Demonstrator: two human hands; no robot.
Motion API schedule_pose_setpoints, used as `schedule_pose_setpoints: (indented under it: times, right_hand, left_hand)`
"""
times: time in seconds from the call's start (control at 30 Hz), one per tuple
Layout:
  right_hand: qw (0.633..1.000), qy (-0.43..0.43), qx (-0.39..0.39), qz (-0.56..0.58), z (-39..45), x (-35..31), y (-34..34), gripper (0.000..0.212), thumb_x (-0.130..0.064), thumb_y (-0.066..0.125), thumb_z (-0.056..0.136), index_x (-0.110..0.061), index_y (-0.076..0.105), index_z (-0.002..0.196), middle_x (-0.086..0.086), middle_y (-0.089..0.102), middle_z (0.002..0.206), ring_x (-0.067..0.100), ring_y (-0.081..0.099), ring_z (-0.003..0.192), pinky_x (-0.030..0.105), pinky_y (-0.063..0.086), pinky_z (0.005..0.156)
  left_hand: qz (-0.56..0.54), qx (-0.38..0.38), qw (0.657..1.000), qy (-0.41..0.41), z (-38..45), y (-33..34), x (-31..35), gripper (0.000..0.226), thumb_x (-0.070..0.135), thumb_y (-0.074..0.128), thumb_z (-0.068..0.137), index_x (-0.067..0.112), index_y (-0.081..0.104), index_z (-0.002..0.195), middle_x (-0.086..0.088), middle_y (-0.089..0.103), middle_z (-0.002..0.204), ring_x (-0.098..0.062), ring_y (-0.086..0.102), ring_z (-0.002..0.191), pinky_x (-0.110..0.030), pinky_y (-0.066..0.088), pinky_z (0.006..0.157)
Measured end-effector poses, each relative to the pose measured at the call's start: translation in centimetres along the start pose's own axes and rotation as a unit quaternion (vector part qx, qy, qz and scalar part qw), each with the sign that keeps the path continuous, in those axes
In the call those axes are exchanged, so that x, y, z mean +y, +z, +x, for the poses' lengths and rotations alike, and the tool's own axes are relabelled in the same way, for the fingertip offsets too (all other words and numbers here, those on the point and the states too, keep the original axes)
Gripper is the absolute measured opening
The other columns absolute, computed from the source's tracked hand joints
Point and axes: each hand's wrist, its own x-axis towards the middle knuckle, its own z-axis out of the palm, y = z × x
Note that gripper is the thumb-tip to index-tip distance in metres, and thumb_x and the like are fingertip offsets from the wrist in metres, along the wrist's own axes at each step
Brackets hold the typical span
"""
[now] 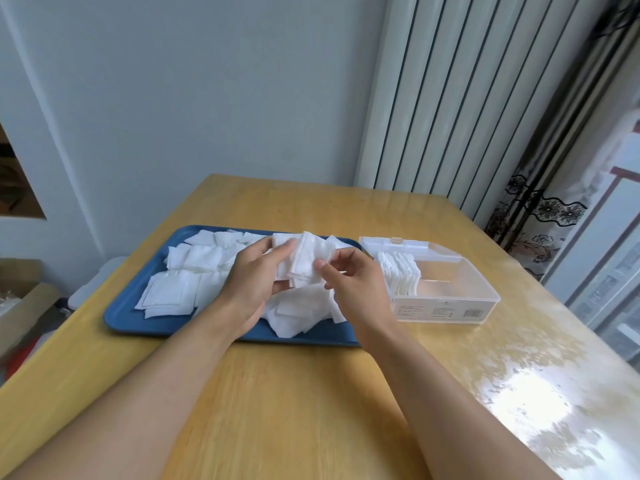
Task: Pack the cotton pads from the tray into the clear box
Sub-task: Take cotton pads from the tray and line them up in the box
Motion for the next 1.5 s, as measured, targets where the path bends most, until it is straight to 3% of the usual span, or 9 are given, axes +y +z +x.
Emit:
schedule_pose_setpoints:
  times: [0.17, 0.4, 0.63, 0.87, 0.97, 1.03, 1.17, 1.3, 1.5]
  right_hand:
    - [1.0, -0.004, 0.022, 0.014, 0.0, 0.3, -0.2, 0.016, -0.032, 0.075, 0.091, -0.017, 0.069, 0.087, -0.009, 0.068, 0.077, 0.007, 0.064, 0.07, 0.032, 0.054, 0.068]
    - [0.994, -0.034, 0.072, 0.077, 0.4, -0.4, -0.6, 0.005, -0.016, 0.065, 0.098, -0.018, 0.062, 0.094, -0.007, 0.069, 0.077, 0.002, 0.061, 0.065, 0.021, 0.053, 0.06]
    - [0.997, -0.052, -0.048, -0.013, 0.2, -0.4, -0.6, 0.008, -0.019, 0.07, 0.096, -0.024, 0.066, 0.091, -0.014, 0.064, 0.069, 0.006, 0.062, 0.063, 0.016, 0.044, 0.059]
    - [0.995, -0.057, 0.002, -0.077, 0.5, 0.2, -0.9, 0.008, -0.028, 0.073, 0.093, -0.029, 0.067, 0.097, -0.008, 0.068, 0.085, 0.005, 0.061, 0.072, 0.021, 0.048, 0.067]
    - [0.995, -0.03, -0.032, -0.094, 0.4, -0.1, -1.2, 0.026, -0.043, 0.07, 0.092, -0.029, 0.066, 0.114, -0.013, 0.066, 0.098, 0.0, 0.062, 0.084, 0.016, 0.046, 0.07]
    - [0.993, -0.007, -0.071, -0.095, 0.5, -0.1, -1.3, 0.025, -0.049, 0.07, 0.091, -0.028, 0.069, 0.105, -0.018, 0.066, 0.091, -0.001, 0.063, 0.082, 0.02, 0.047, 0.07]
    - [0.995, 0.006, -0.067, -0.076, 0.5, 0.0, -1.3, 0.027, -0.034, 0.078, 0.087, -0.021, 0.062, 0.071, -0.018, 0.052, 0.058, -0.002, 0.046, 0.048, 0.011, 0.034, 0.05]
    - [0.998, 0.02, -0.058, -0.019, 0.4, -0.6, -1.6, 0.019, -0.03, 0.079, 0.087, -0.019, 0.069, 0.076, -0.016, 0.059, 0.06, -0.001, 0.051, 0.053, 0.012, 0.041, 0.057]
    - [0.994, 0.06, -0.084, 0.023, -0.2, -0.7, -0.8, 0.012, -0.029, 0.076, 0.09, -0.018, 0.078, 0.094, -0.008, 0.072, 0.079, 0.008, 0.06, 0.069, 0.023, 0.045, 0.064]
  left_hand:
    - [0.014, 0.004, 1.0, 0.005, -0.3, 0.2, 0.1, 0.02, 0.018, 0.059, 0.102, 0.003, 0.071, 0.107, -0.015, 0.078, 0.104, -0.033, 0.075, 0.099, -0.052, 0.059, 0.093]
    - [-0.005, 0.065, 0.998, 0.002, 0.3, -0.3, -0.3, 0.022, 0.017, 0.057, 0.104, 0.001, 0.07, 0.111, -0.018, 0.076, 0.108, -0.033, 0.074, 0.101, -0.049, 0.062, 0.083]
    - [0.024, 0.035, 0.999, -0.003, -0.1, 0.2, -0.3, 0.022, 0.013, 0.05, 0.106, 0.002, 0.068, 0.112, -0.015, 0.077, 0.107, -0.029, 0.076, 0.097, -0.041, 0.062, 0.08]
    - [-0.002, -0.012, 1.0, -0.017, -0.3, 0.5, 0.0, 0.032, 0.028, 0.062, 0.1, -0.003, 0.065, 0.109, -0.02, 0.074, 0.111, -0.034, 0.072, 0.108, -0.05, 0.059, 0.093]
    - [0.036, -0.02, 0.999, 0.005, -0.4, 0.4, -0.1, 0.018, 0.015, 0.067, 0.098, 0.006, 0.07, 0.112, -0.012, 0.077, 0.108, -0.03, 0.074, 0.103, -0.048, 0.059, 0.092]
    - [0.041, -0.022, 0.999, 0.008, -0.3, 0.3, -0.2, 0.016, 0.013, 0.065, 0.098, 0.008, 0.07, 0.113, -0.012, 0.078, 0.108, -0.028, 0.075, 0.101, -0.048, 0.059, 0.092]
    - [0.027, 0.001, 1.0, -0.002, -0.1, 0.1, -0.3, 0.019, 0.017, 0.056, 0.104, 0.004, 0.07, 0.107, -0.013, 0.077, 0.107, -0.029, 0.074, 0.102, -0.048, 0.059, 0.092]
    - [-0.011, 0.046, 0.999, -0.019, 0.2, 0.2, -0.4, 0.028, 0.016, 0.046, 0.108, -0.001, 0.067, 0.108, -0.019, 0.075, 0.107, -0.027, 0.074, 0.1, -0.04, 0.061, 0.083]
    - [-0.042, 0.02, 0.998, -0.036, -0.5, 1.3, -0.5, 0.031, 0.002, 0.039, 0.105, 0.002, 0.069, 0.112, -0.023, 0.073, 0.116, -0.033, 0.07, 0.107, -0.049, 0.055, 0.101]
